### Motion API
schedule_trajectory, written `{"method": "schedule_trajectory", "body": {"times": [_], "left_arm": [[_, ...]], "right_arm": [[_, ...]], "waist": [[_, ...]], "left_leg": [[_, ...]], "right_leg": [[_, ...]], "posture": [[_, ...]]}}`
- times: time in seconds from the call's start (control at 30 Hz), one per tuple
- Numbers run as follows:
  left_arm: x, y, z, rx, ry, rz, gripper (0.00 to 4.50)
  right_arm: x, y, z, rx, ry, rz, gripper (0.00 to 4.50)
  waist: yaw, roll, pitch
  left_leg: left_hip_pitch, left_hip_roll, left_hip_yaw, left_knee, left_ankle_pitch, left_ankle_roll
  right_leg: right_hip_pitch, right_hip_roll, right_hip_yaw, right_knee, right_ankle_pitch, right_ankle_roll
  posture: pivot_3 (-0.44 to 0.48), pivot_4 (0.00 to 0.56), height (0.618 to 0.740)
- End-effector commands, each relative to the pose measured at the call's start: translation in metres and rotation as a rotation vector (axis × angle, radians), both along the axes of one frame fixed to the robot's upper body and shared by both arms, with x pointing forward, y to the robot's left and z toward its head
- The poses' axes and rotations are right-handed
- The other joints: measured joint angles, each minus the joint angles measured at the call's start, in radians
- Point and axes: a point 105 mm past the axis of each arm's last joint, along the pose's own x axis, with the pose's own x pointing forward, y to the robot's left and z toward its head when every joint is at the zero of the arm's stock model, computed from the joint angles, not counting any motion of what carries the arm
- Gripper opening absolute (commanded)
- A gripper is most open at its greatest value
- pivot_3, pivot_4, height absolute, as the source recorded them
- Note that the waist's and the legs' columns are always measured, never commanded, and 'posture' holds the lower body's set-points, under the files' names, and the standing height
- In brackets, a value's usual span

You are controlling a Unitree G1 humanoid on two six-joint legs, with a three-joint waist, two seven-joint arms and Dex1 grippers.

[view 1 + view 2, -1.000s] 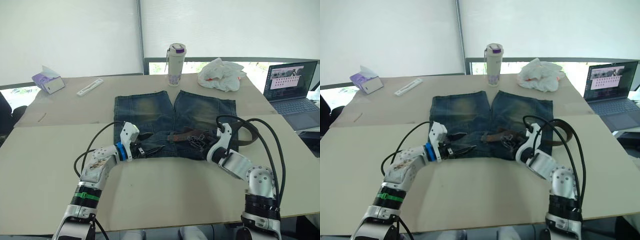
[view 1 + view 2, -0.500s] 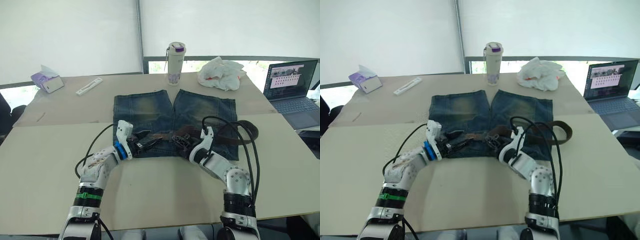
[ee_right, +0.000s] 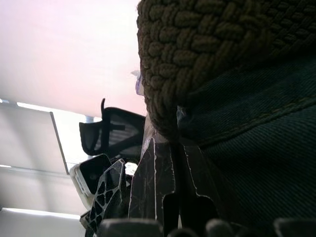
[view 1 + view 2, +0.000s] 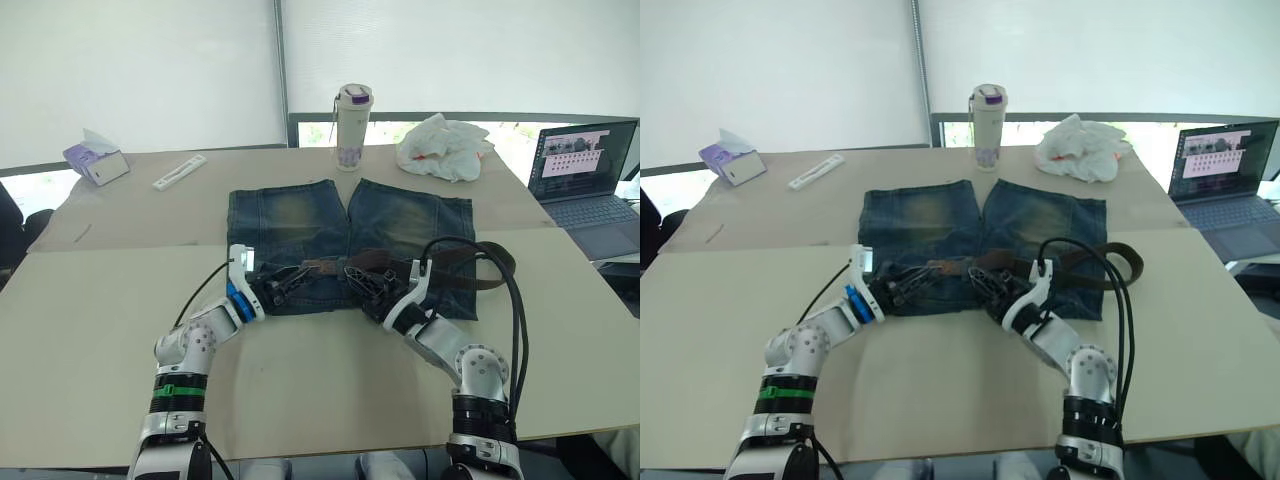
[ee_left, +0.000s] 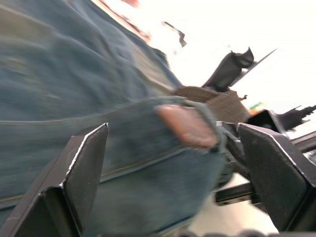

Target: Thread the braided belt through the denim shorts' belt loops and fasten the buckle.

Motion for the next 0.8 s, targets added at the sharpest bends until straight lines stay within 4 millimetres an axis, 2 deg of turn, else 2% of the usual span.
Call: {"method": "schedule_trajectory", "body": {"times": [0.03, 0.13, 0.23, 0.47, 0.63, 0.7, 0.8], "left_arm": [[0.003, -0.001, 0.015, -0.010, -0.048, -0.003, 4.39], [0.002, -0.004, 0.016, -0.019, -0.048, -0.015, 4.39], [0.003, -0.005, 0.016, -0.026, -0.046, -0.019, 3.61], [-0.002, -0.012, 0.015, -0.026, -0.037, -0.051, 0.16], [-0.001, -0.014, 0.014, -0.019, -0.036, -0.040, 0.07], [0.000, -0.013, 0.014, -0.022, -0.036, -0.032, 0.00], [0.004, -0.010, 0.015, -0.009, -0.043, -0.003, 0.00]], "right_arm": [[-0.002, 0.002, 0.017, 0.010, -0.082, 0.006, 0.00], [-0.003, 0.001, 0.016, 0.002, -0.082, 0.001, 0.00], [-0.003, 0.000, 0.014, -0.014, -0.082, -0.002, 0.00], [-0.002, -0.002, 0.014, -0.022, -0.090, -0.018, 0.00], [-0.002, -0.004, 0.013, -0.058, -0.110, -0.025, 0.00], [-0.001, -0.008, 0.008, -0.103, -0.109, -0.046, 0.75], [-0.013, -0.015, 0.010, -0.169, -0.177, 0.009, 1.74]], "waist": [[-0.002, 0.000, 0.000], [-0.002, 0.000, 0.000], [0.001, 0.000, 0.000], [0.003, 0.000, 0.000], [0.003, 0.000, 0.000], [0.003, 0.000, 0.000], [0.004, 0.000, 0.000]], "left_leg": [[0.000, 0.001, 0.000, 0.000, 0.000, 0.000], [0.001, 0.002, 0.001, -0.001, 0.000, 0.000], [0.000, 0.001, 0.001, -0.001, 0.000, 0.000], [0.000, 0.001, 0.001, 0.000, 0.000, 0.000], [0.000, 0.001, 0.001, 0.000, 0.000, 0.000], [0.000, 0.001, 0.001, 0.000, 0.000, 0.000], [0.000, 0.001, 0.001, 0.000, 0.000, 0.000]], "right_leg": [[0.000, 0.001, 0.000, 0.000, 0.001, -0.001], [0.000, 0.003, 0.000, 0.000, 0.001, -0.001], [-0.001, 0.003, -0.001, 0.000, 0.001, -0.001], [-0.001, 0.002, -0.001, 0.000, 0.001, -0.001], [-0.001, 0.002, -0.001, 0.000, 0.001, -0.001], [-0.001, 0.002, -0.001, 0.000, 0.001, -0.001], [-0.001, 0.002, -0.001, 0.000, 0.001, -0.001]], "posture": [[0.000, 0.150, 0.740], [0.000, 0.150, 0.740], [0.000, 0.150, 0.740], [0.000, 0.150, 0.740], [0.000, 0.150, 0.740], [0.000, 0.150, 0.740], [0.000, 0.150, 0.740]]}}
